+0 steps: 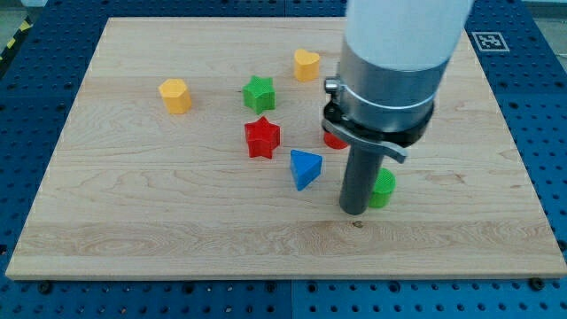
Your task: Move the green circle parallel to the blue triangle
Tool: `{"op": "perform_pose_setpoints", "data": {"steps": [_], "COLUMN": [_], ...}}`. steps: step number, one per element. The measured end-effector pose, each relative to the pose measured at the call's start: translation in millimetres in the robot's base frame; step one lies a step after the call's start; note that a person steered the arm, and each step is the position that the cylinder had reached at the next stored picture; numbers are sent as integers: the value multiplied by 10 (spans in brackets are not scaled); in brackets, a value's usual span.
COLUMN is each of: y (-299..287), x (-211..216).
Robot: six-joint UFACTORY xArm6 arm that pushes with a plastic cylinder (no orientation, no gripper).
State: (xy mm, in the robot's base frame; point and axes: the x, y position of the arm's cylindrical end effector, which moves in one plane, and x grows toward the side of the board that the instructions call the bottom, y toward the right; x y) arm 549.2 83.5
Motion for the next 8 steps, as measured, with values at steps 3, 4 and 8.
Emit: {"op": "perform_pose_setpoints", "data": {"steps": [3,4,8], "y": [469,569,16], "x": [-56,-104,333]}}
